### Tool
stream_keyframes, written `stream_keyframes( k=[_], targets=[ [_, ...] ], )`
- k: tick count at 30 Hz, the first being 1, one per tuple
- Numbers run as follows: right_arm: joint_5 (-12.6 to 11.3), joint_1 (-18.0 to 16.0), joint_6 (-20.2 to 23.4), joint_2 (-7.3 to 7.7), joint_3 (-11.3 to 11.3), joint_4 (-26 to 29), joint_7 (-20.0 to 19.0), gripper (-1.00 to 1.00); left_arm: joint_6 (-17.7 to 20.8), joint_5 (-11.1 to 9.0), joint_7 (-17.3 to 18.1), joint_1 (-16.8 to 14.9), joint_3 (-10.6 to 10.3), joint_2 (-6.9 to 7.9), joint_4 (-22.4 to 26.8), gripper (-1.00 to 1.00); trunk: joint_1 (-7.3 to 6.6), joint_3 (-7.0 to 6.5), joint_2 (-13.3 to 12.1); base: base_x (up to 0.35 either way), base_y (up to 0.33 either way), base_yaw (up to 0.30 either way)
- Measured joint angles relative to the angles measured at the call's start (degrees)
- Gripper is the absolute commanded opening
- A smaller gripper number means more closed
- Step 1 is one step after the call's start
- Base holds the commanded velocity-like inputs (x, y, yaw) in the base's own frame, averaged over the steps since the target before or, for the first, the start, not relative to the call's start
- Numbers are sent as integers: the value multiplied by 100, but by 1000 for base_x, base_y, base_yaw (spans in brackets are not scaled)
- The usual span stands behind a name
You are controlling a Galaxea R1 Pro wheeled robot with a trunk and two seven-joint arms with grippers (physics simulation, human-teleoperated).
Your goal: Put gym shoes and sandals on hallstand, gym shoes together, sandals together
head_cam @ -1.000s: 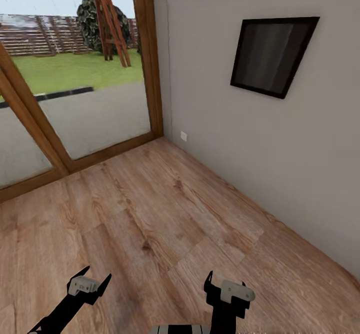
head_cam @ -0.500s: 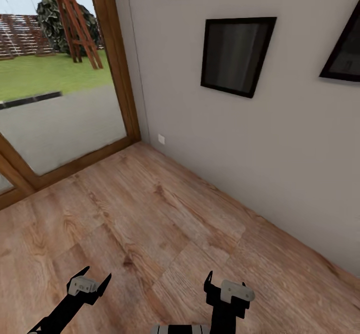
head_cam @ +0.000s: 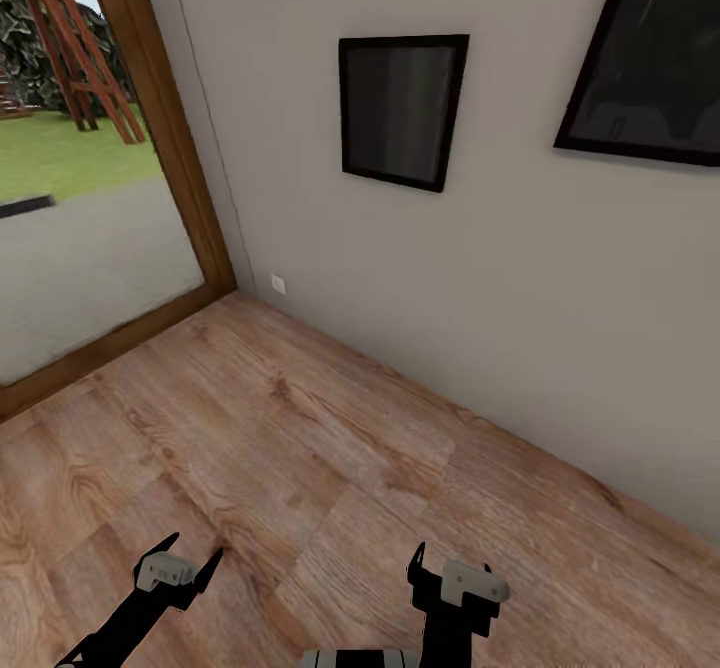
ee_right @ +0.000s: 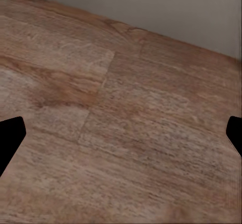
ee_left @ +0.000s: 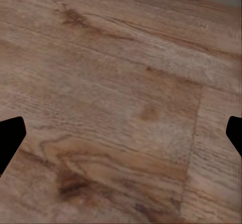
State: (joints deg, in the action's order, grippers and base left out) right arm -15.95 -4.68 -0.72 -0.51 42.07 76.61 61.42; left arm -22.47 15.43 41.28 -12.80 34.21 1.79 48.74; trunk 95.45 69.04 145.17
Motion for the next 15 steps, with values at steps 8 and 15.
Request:
stream_keyframes(
  k=[8,15],
  targets=[
    [-1,0,0,1,0,0,0,100,0,0,0,1,0,0,0,100,0,0,0,2,0,-288],
    [0,0,0,2,2,0,0,100,0,0,0,1,0,0,0,100,0,0,0,0,0,-288]
  ],
)
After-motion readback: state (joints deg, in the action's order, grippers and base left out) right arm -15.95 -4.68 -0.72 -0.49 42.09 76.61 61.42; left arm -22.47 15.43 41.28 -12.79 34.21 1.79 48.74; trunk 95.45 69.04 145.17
